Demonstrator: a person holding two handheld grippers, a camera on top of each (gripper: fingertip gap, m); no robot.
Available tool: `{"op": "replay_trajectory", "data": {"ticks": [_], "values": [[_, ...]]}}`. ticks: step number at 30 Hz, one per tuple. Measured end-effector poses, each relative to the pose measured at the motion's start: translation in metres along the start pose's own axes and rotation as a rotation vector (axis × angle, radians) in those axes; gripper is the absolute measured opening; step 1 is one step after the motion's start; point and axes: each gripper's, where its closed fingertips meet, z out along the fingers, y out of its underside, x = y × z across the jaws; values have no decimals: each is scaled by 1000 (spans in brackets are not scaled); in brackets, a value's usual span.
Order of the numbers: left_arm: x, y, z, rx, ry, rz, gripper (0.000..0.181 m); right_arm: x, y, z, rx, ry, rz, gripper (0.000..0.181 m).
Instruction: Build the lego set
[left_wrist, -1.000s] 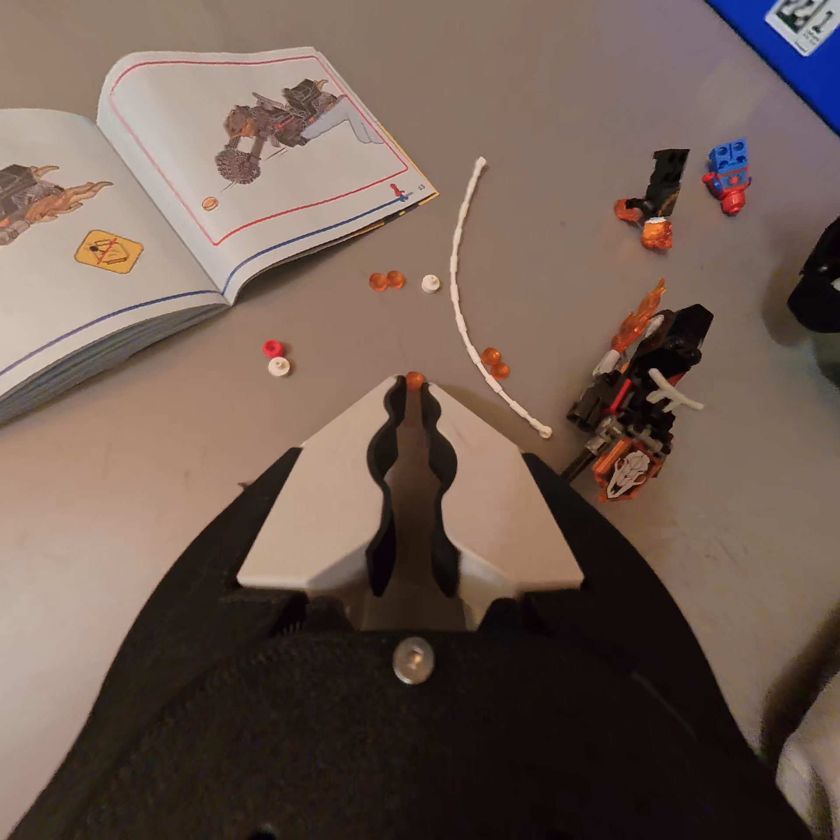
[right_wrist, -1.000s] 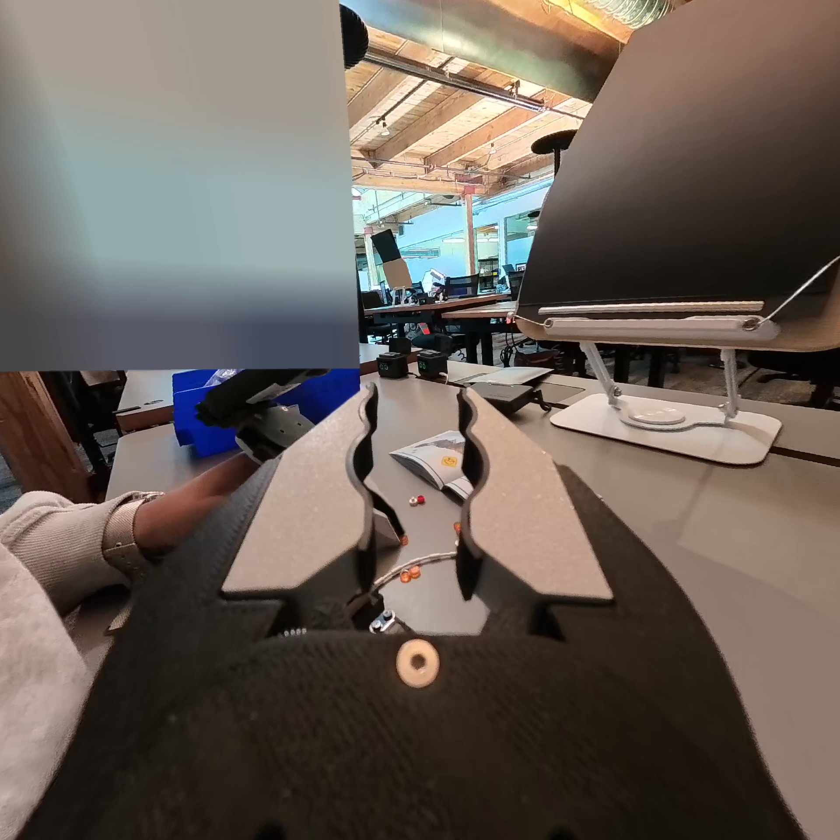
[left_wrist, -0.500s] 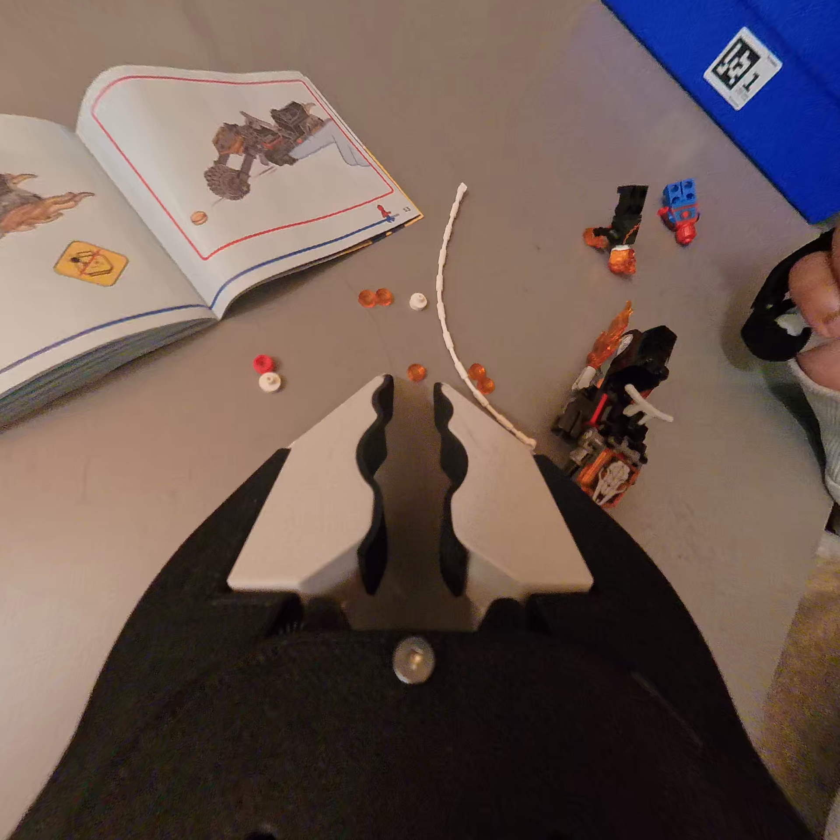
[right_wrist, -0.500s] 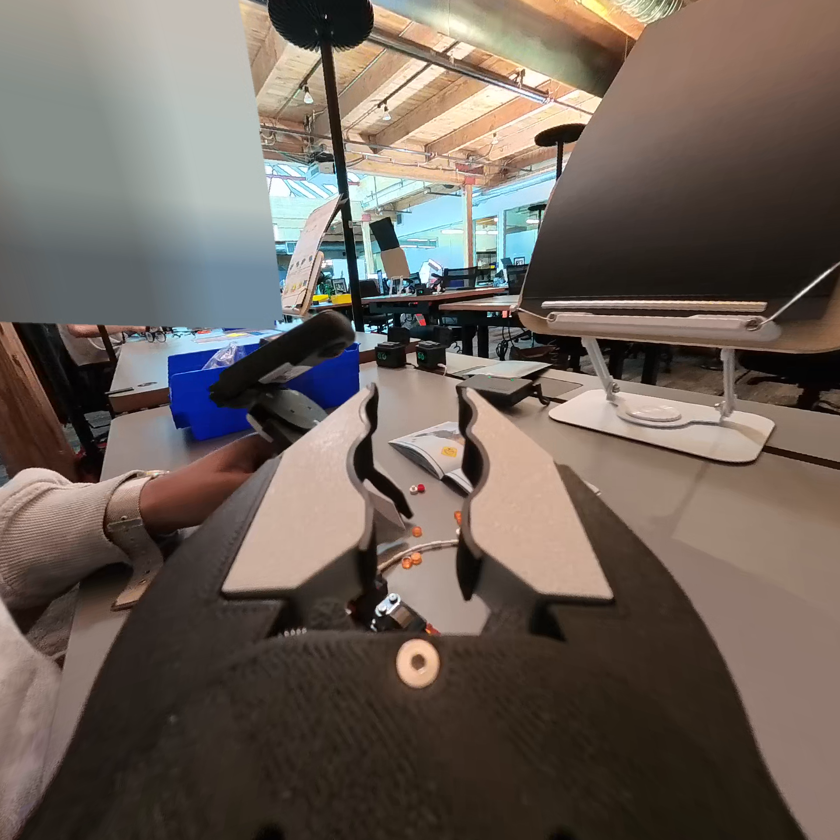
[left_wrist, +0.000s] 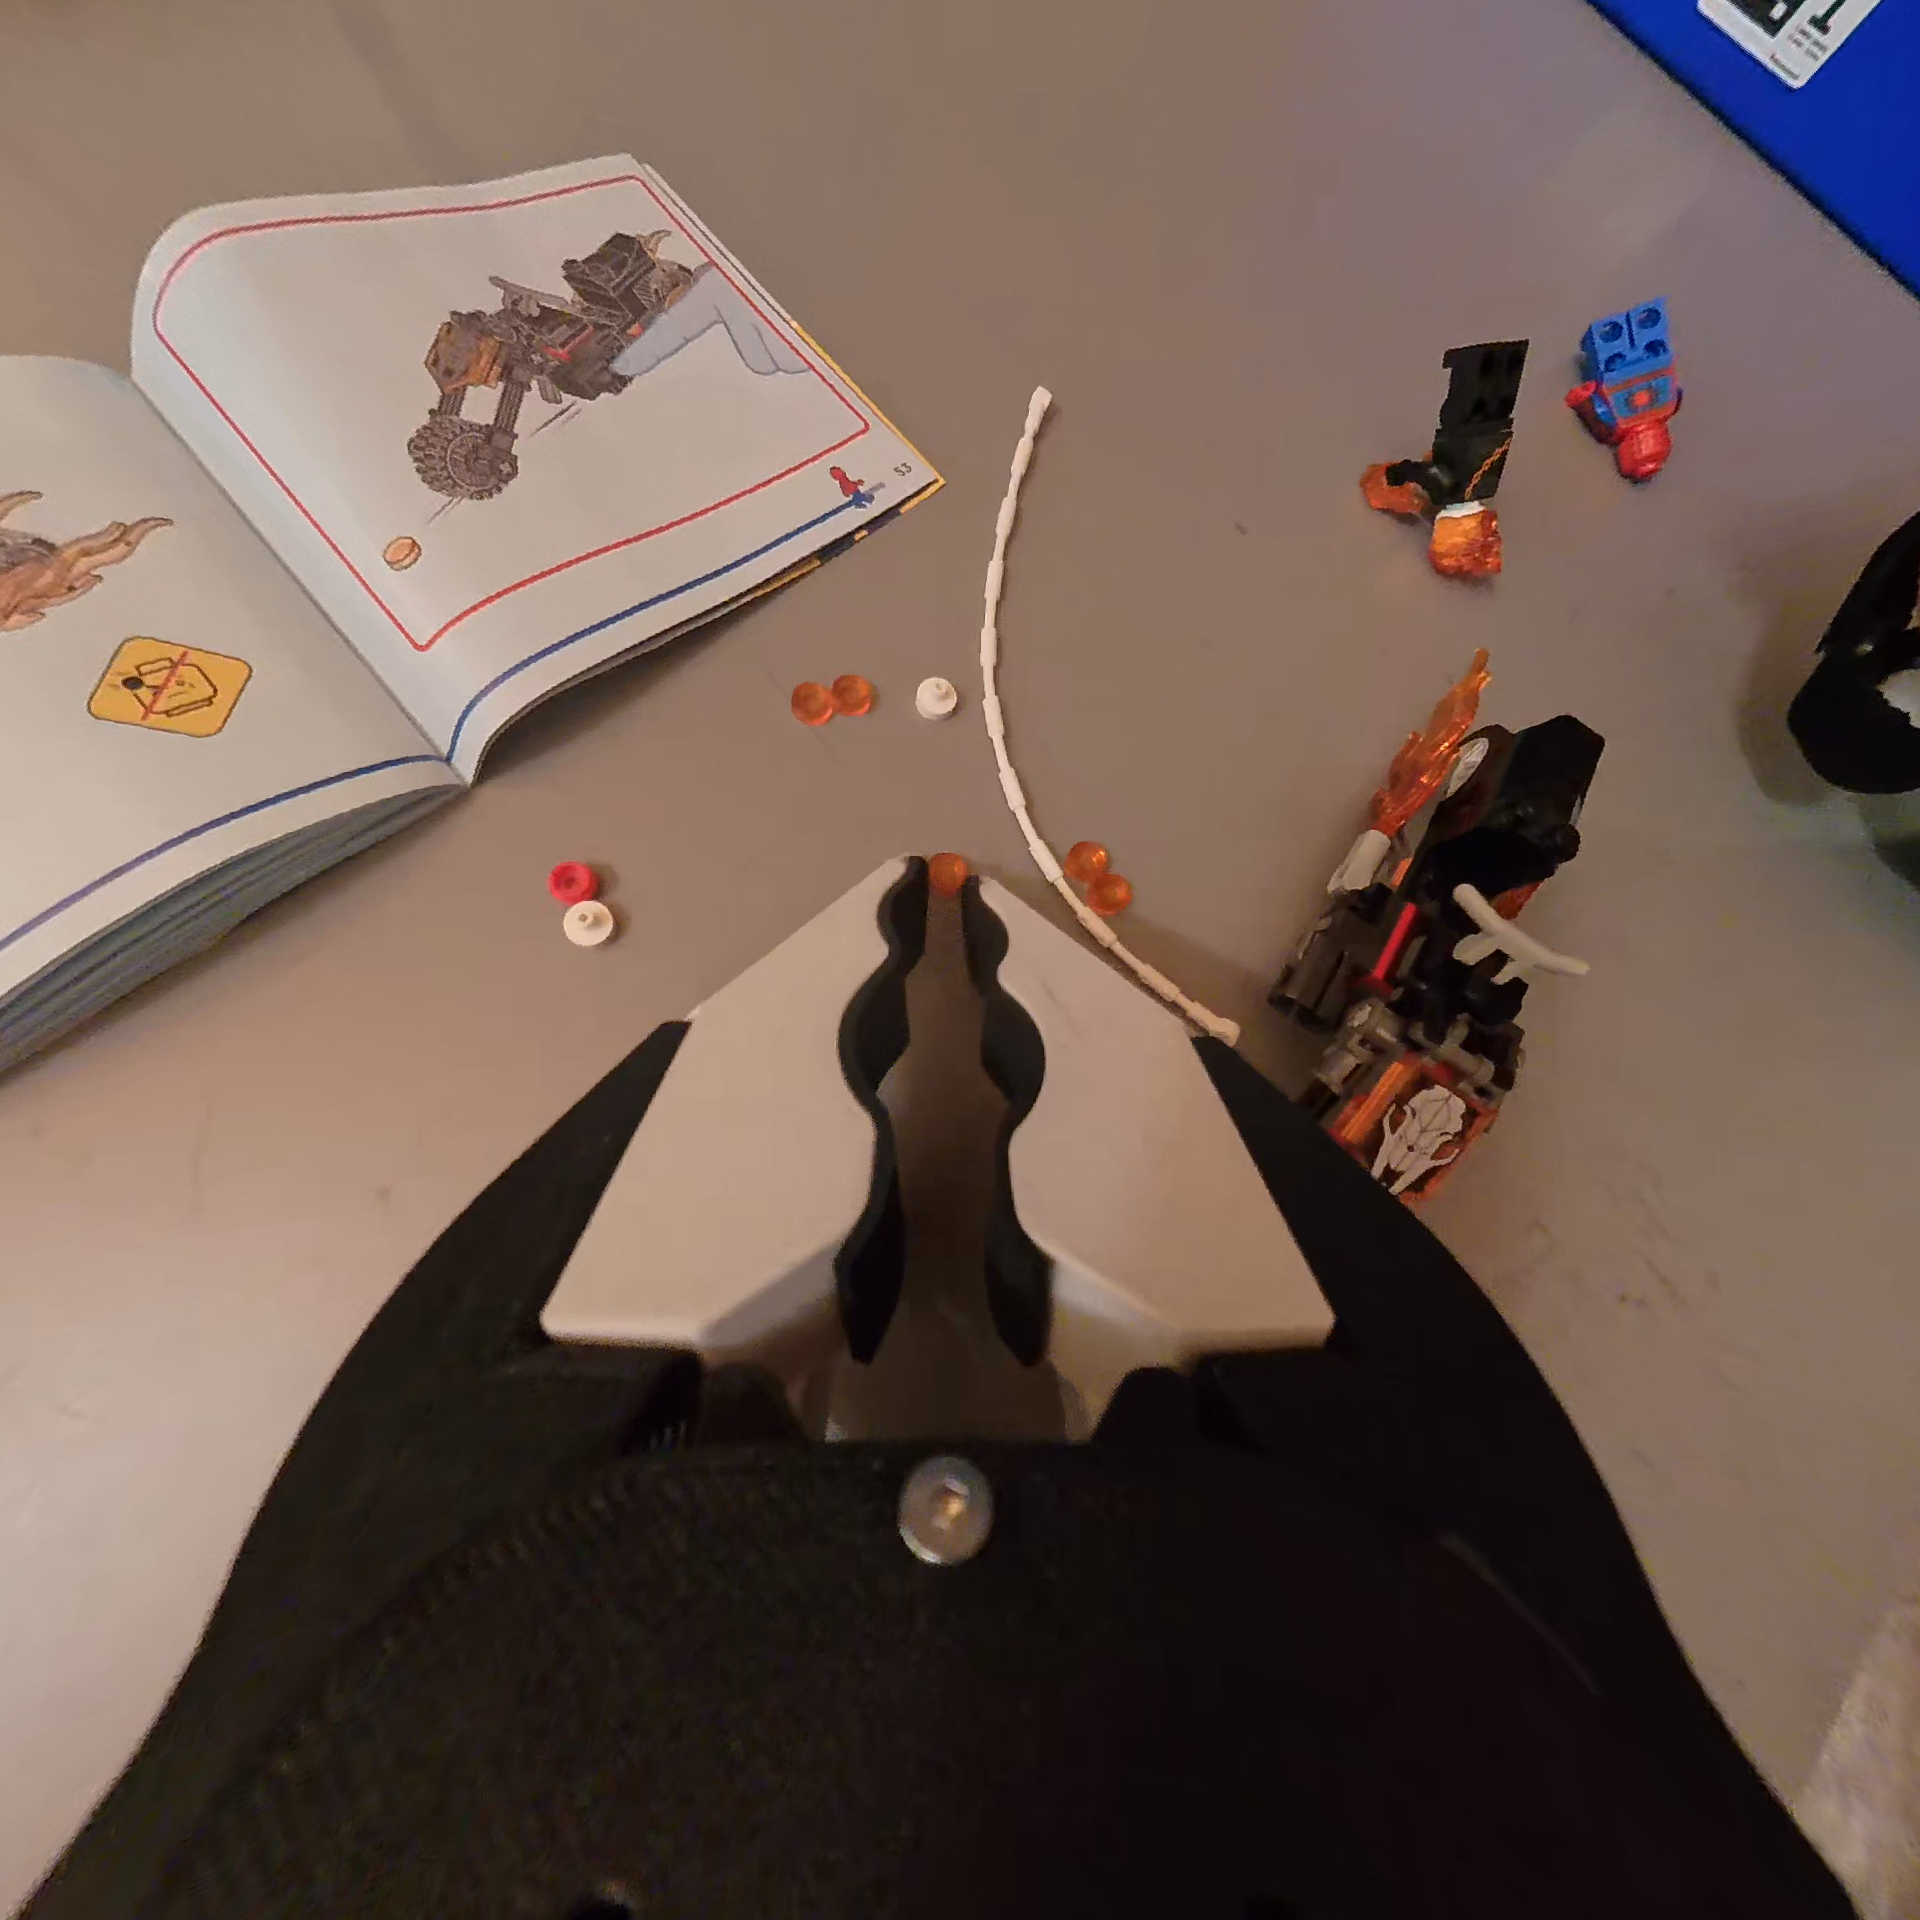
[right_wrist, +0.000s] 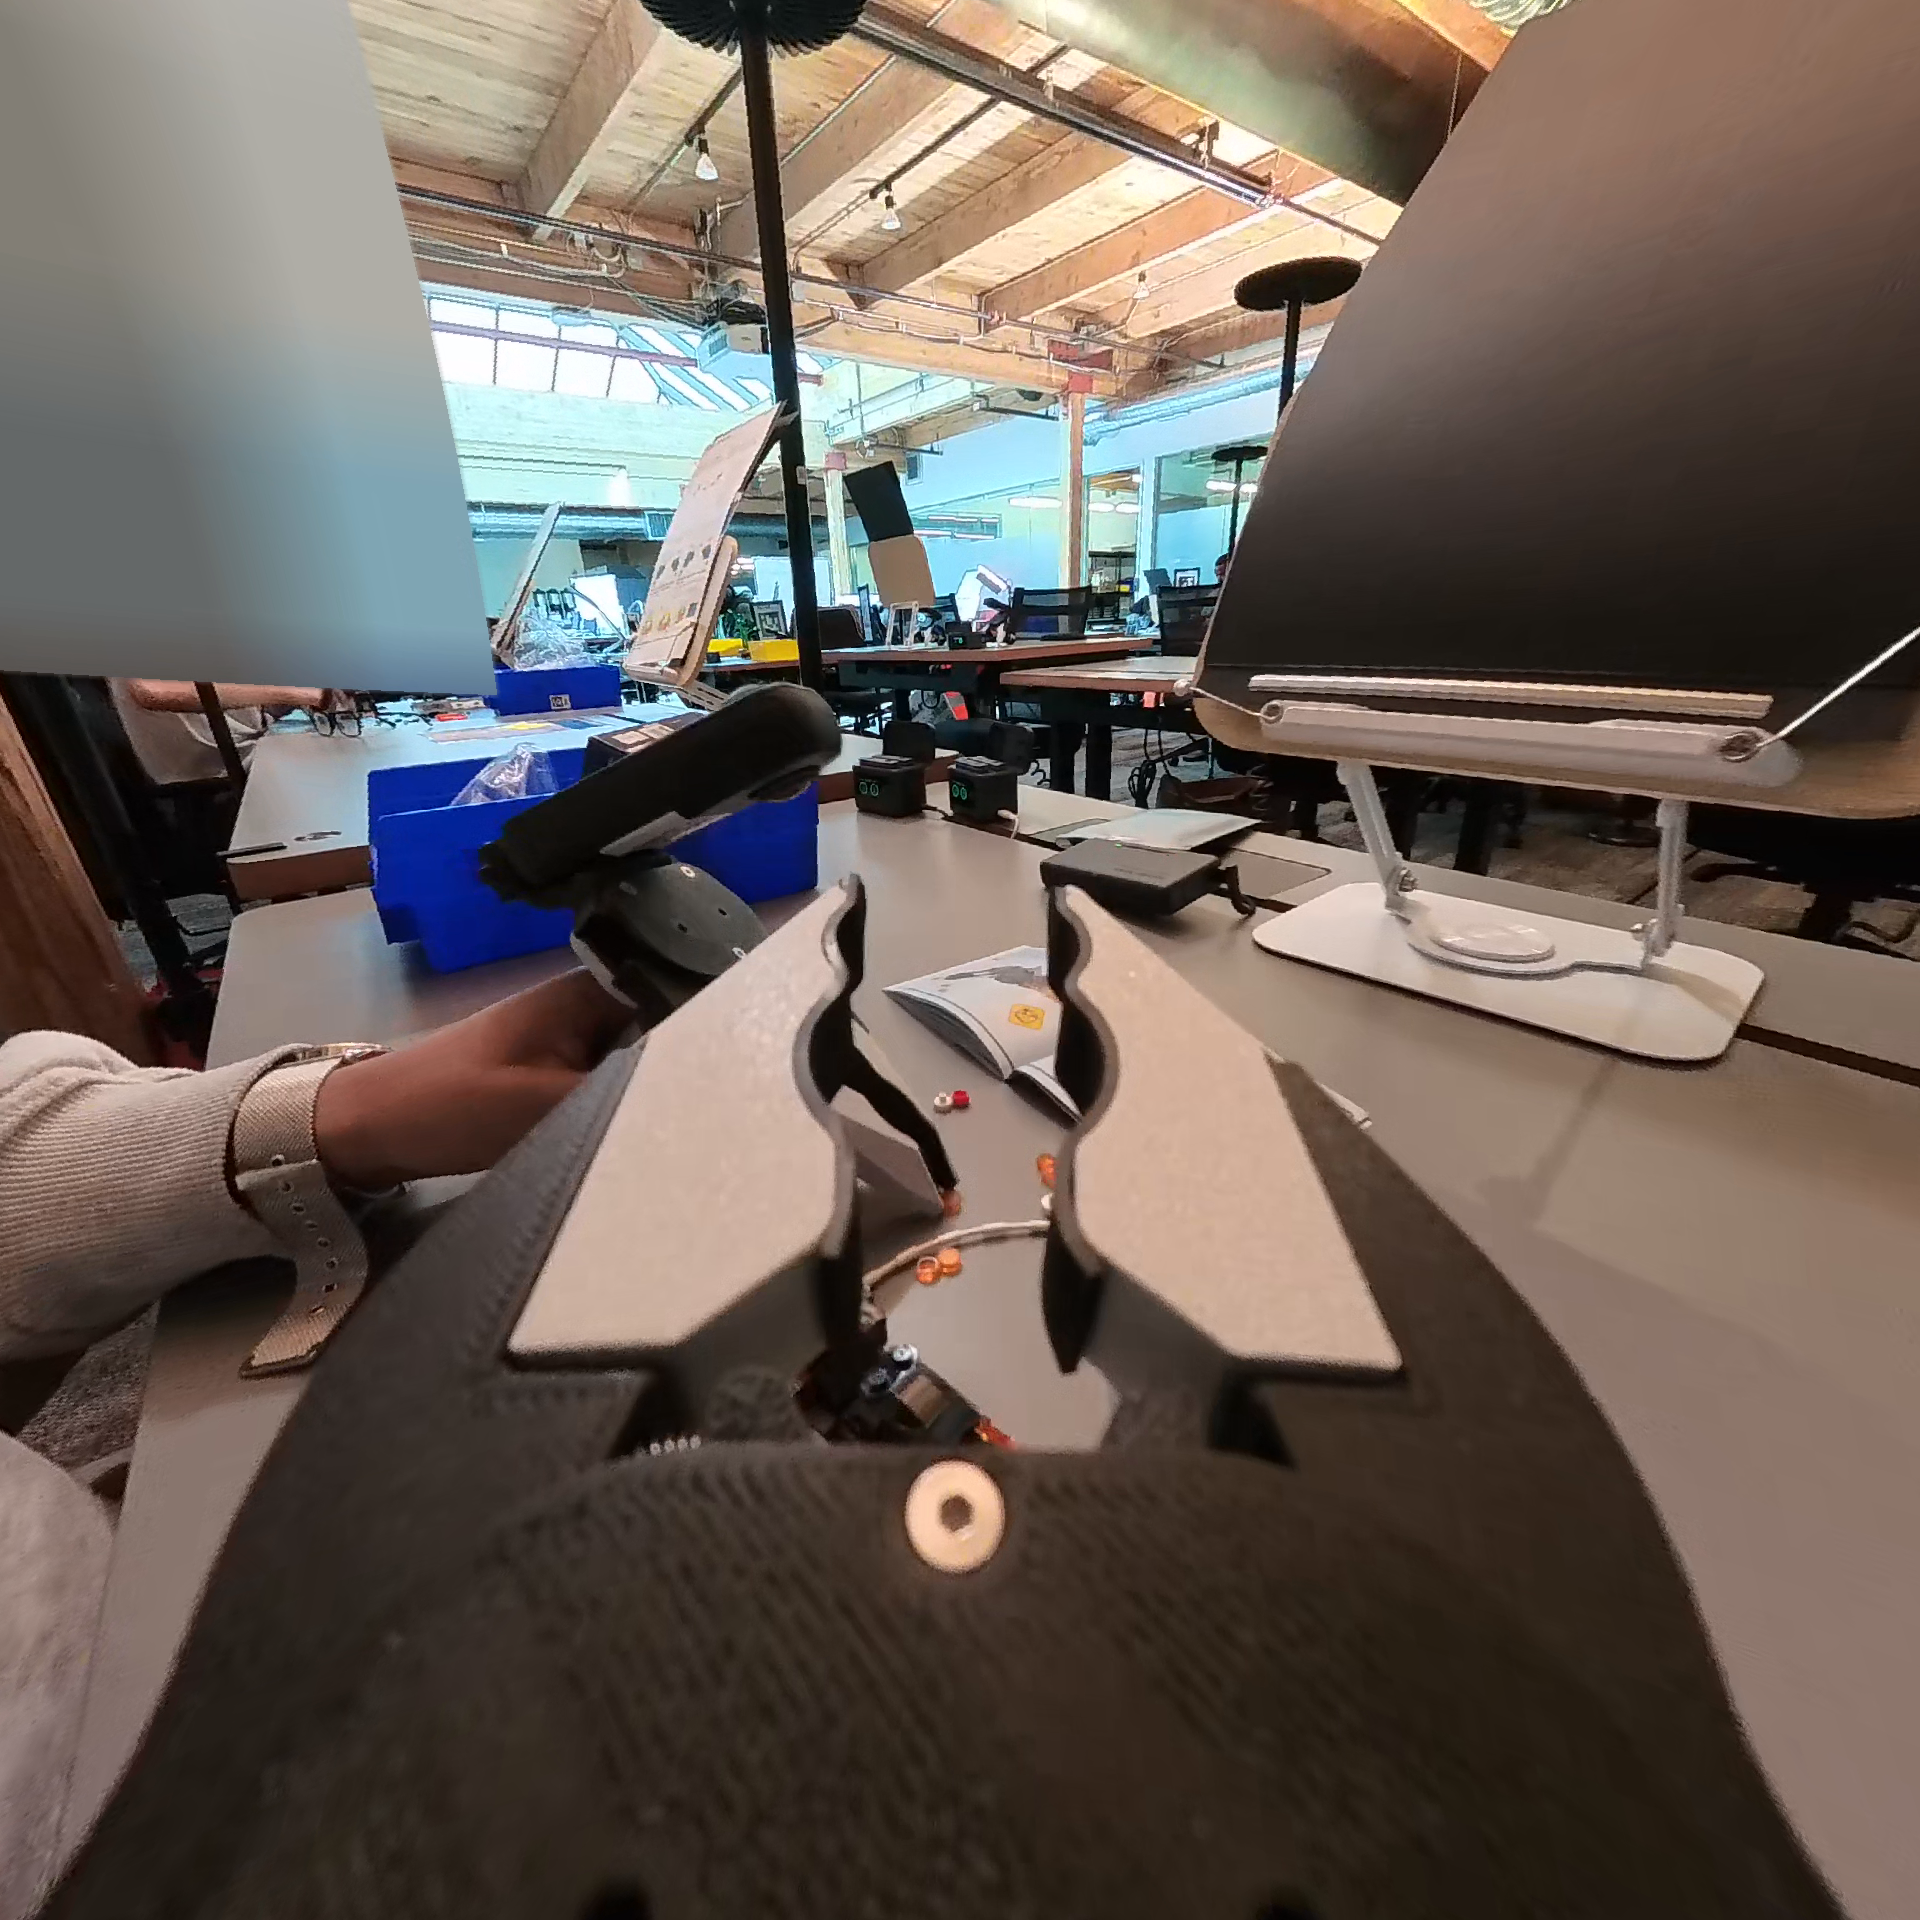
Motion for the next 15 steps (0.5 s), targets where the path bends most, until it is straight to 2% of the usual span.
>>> {"op": "replay_trajectory", "data": {"ticks": [5,12,15], "values": [[0,-4,-4,38,5,-5,4,0,0,-1,4,-2,6,33],[7,-14,-19,154,88,-58,0,-1,1,-2,2,-10,18,33],[8,-13,-20,156,123,-91,0,-2,1,-2,0,-10,15,33]]}}
